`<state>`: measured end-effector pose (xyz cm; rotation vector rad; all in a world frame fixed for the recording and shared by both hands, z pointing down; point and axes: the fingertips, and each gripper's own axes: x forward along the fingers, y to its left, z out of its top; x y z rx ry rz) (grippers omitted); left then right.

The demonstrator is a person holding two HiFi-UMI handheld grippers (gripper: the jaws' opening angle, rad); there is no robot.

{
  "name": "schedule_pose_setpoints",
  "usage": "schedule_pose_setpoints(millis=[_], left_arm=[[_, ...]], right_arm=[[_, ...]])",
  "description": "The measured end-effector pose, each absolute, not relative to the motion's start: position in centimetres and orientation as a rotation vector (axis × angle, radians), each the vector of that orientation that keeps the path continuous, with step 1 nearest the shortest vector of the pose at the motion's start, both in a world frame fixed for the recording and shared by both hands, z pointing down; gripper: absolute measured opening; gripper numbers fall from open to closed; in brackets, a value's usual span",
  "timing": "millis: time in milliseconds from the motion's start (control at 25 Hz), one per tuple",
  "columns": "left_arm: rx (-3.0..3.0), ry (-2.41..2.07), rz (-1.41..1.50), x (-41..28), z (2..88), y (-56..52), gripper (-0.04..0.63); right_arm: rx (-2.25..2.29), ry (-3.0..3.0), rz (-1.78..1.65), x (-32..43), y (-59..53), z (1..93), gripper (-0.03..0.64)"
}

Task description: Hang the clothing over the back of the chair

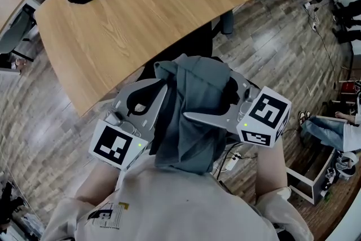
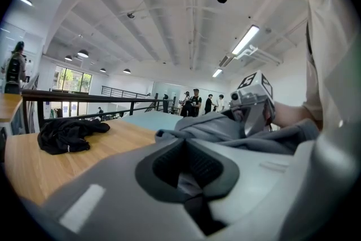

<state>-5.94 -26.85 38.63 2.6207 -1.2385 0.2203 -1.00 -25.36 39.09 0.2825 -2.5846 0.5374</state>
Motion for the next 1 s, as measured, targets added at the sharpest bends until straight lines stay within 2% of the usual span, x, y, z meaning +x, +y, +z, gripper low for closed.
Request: schedule_pose_setpoints(millis=[480, 560, 760, 1000], left_arm=[[2.625, -1.181, 0.248, -3.9, 39.5, -25.0, 0.0], [2.619, -1.185, 0.293, -3.5, 40.1, -24.9, 0.0], [2.634, -1.2, 0.314, -3.0, 40.7, -25.0, 0.0], [2.638, -1.201, 0.323, -3.3, 40.7, -24.9, 0.0]], right_arm=[[0.239, -2.439, 0.444, 1.8, -23.7, 38.4, 0.383], [0.209, -2.426, 0.414, 2.0, -23.0, 38.0, 0.402], [0.142, -2.398, 0.383, 2.6, -21.5, 37.6, 0.516], [0.2, -2.349, 0.319, 5.2, -21.2, 36.8, 0.513]])
